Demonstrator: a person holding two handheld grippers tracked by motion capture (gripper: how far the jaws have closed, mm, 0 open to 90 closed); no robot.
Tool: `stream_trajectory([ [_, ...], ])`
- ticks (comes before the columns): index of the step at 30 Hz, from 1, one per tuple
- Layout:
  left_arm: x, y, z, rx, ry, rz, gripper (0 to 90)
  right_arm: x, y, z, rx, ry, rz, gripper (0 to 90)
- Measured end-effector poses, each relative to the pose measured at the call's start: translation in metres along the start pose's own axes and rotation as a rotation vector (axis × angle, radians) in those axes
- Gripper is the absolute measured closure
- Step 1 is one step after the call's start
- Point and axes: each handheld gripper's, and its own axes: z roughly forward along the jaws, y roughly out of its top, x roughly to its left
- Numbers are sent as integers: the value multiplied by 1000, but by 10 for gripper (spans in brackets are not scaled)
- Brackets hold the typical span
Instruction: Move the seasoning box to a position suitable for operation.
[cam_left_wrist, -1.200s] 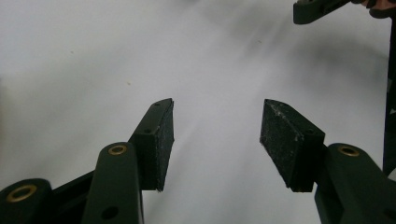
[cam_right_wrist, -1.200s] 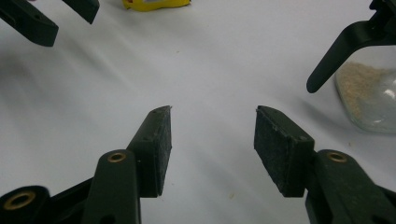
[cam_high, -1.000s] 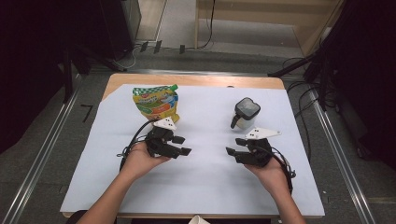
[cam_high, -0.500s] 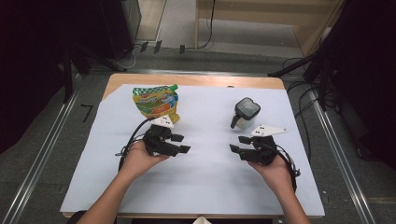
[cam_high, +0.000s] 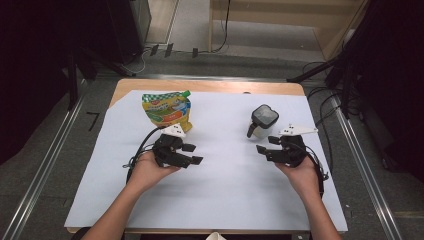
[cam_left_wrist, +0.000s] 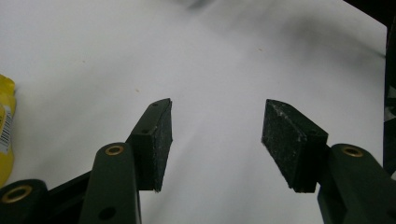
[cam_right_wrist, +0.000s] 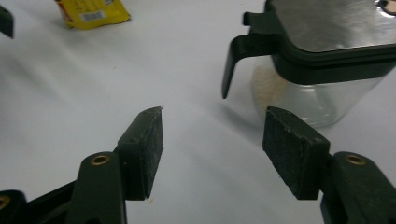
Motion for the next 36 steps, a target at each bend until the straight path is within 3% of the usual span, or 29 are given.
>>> stream_trajectory([
  [10, -2, -1, 0, -3, -6, 1, 438, -30, 2, 10, -26, -35, 58, 297],
  [14, -2, -2, -1, -5, -8, 0, 439, -38, 5, 13, -18, -42, 49, 281],
  [23, -2, -4, -3, -16, 1, -13, 439, -59, 6, 26, -24, -54, 79, 172],
  [29, -3, -8, -4, -12, 2, -21, 439, -66, 8, 39, -28, -64, 50, 172],
  [36, -5, -14, -6, -8, 16, -30, 439, -71, 10, 60, -26, -74, 52, 131],
])
